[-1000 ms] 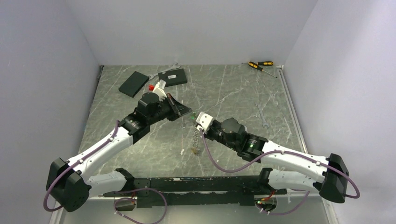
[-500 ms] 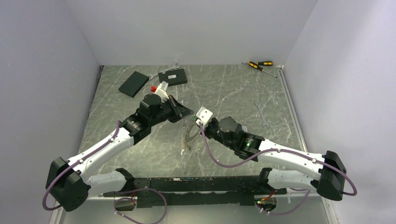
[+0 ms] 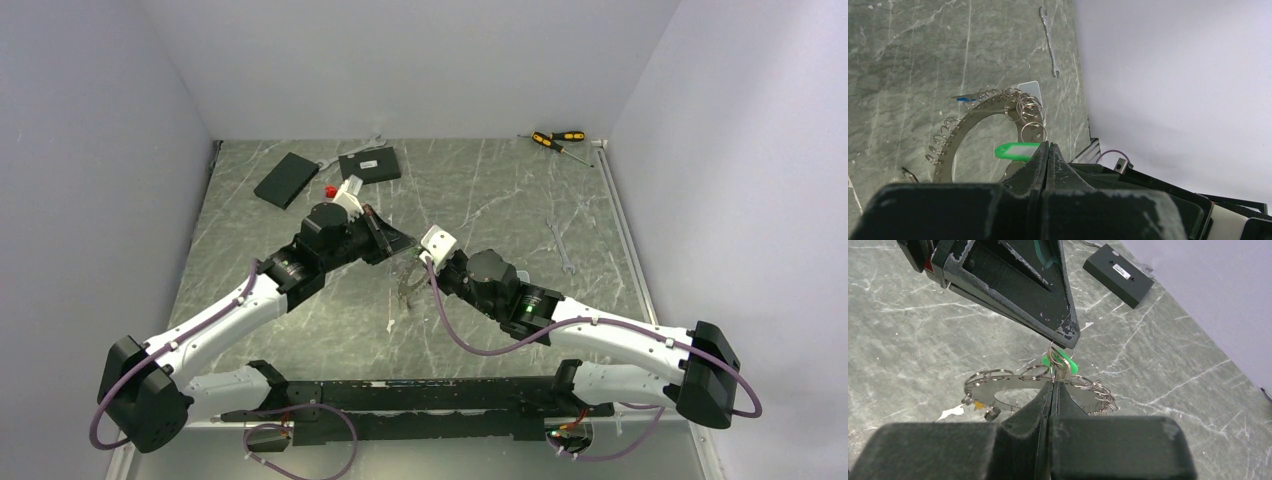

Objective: Put the keys on the keyring

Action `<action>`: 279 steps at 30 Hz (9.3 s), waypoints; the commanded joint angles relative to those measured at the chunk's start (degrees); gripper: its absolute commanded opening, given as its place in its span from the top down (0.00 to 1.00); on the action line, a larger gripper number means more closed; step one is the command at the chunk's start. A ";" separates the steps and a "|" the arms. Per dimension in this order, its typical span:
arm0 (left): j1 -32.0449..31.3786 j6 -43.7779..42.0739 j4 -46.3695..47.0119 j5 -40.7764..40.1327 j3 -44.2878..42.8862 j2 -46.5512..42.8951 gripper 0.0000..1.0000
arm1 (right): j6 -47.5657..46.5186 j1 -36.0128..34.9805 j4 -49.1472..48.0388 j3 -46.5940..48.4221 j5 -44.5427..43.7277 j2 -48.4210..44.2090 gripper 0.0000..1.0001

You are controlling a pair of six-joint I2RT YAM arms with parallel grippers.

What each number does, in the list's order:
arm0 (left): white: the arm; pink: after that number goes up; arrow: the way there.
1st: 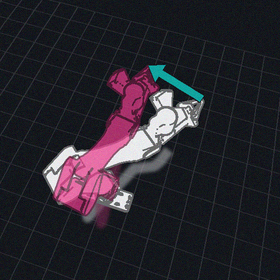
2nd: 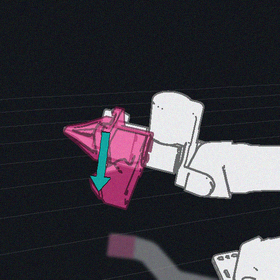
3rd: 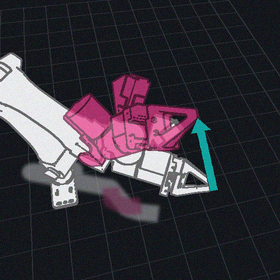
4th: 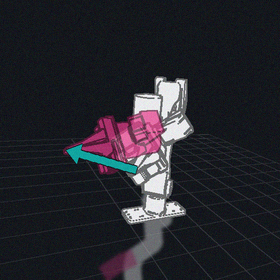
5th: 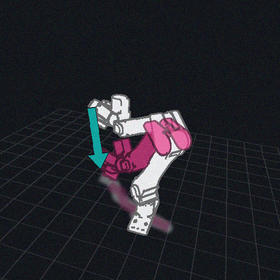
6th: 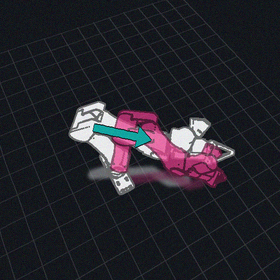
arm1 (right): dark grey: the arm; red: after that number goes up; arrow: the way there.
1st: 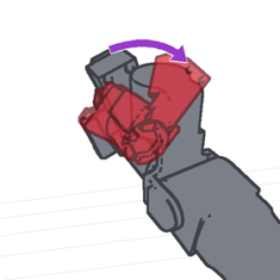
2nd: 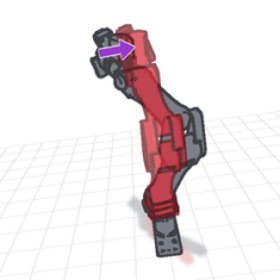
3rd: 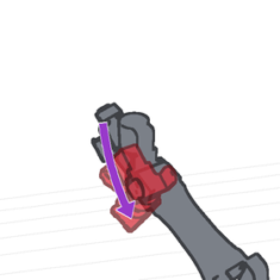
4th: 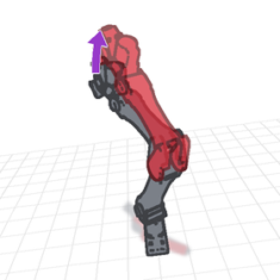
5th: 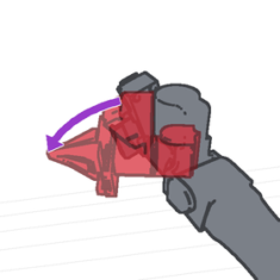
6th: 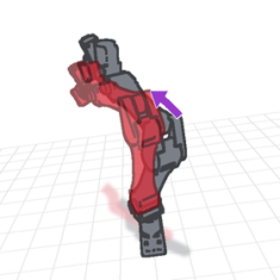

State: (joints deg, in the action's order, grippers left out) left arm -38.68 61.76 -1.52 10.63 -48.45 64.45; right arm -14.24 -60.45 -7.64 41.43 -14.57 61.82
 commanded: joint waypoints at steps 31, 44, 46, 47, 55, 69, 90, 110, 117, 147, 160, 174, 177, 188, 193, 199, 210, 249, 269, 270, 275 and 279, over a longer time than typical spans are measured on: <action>-1.04 0.12 1.61 -2.67 0.37 -0.28 1.00 | 0.90 0.15 -5.12 2.96 -1.87 -2.05 1.00; -1.14 -0.05 1.61 -2.80 0.37 -0.28 1.00 | 1.01 0.16 -5.25 2.87 -1.78 -2.32 1.00; -1.14 -0.06 1.61 -2.93 0.37 -0.28 1.00 | 1.06 0.20 -5.36 2.78 -1.78 -2.28 1.00; -1.13 -0.10 1.61 -2.95 0.44 -0.29 1.00 | 1.06 0.16 -5.43 2.78 -1.85 -2.35 1.00; -1.21 -0.24 1.61 -3.02 0.63 -0.45 1.00 | 0.97 0.16 -5.61 2.69 -1.87 -2.47 1.00; -1.18 -0.11 2.14 -3.39 1.14 -0.55 0.82 | 0.79 0.15 -4.94 2.95 -1.82 -2.56 1.00; -1.23 -15.03 6.16 -4.08 4.02 -5.67 0.47 | 0.29 0.15 -2.34 4.02 -0.46 -3.04 1.00; -1.17 -50.71 1.61 14.10 2.71 -11.84 0.47 | -1.18 0.15 14.29 7.87 11.05 -10.71 1.00; -1.16 -58.44 7.55 22.83 6.85 -14.96 0.50 | -0.66 0.21 19.66 10.11 14.16 -12.45 1.00; -2.45 -62.11 21.62 40.25 8.39 -8.71 0.61 | 2.22 0.15 26.27 14.46 18.17 -12.70 1.00; -4.59 -63.42 21.65 36.98 7.23 -6.50 0.69 | 2.55 0.19 26.25 14.25 18.57 -12.85 1.00; -7.25 -68.30 17.21 34.91 5.22 -6.09 0.77 | 2.73 0.15 26.27 14.21 18.96 -13.03 1.00; -7.44 -69.14 16.13 33.93 4.99 -6.21 0.75 | 2.72 0.16 26.35 14.14 18.75 -13.29 1.00; -7.50 -68.25 16.20 29.30 7.01 -9.69 0.61 | 2.42 0.15 26.53 13.76 18.60 -14.01 1.00; -7.55 -67.64 17.47 28.06 7.85 -10.17 0.69 | 2.39 0.15 26.53 13.92 18.86 -14.01 1.00; -7.55 -68.43 16.40 28.86 7.23 -9.37 0.71 | 2.54 0.15 26.62 14.12 18.87 -14.18 1.00; -7.55 -68.87 16.36 29.64 7.35 -8.31 0.72 | 2.99 0.15 26.62 14.20 19.28 -14.52 1.00; -7.55 -68.26 17.32 30.66 7.46 -9.85 1.00 | 3.09 0.15 22.73 11.35 27.13 -16.82 1.00; -7.55 -68.96 8.12 28.69 2.57 -8.98 1.00 | -1.76 0.16 33.54 17.81 27.68 -11.74 0.69; -7.54 -69.01 7.91 28.74 2.52 -9.06 1.00 | -2.07 0.18 33.90 18.07 27.54 -11.40 0.69; -7.63 -68.99 6.90 28.68 2.48 -9.39 1.00 | -4.14 0.15 35.45 19.47 26.38 -9.76 0.69; -7.64 -69.10 6.37 28.87 2.48 -9.76 1.00 | -5.83 0.18 36.93 21.00 25.82 -8.01 0.69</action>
State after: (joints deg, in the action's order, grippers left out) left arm -46.33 -6.37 3.14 39.11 -42.74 56.03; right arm -17.45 -60.10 28.14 58.70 12.19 52.88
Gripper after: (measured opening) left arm 0.018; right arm 0.310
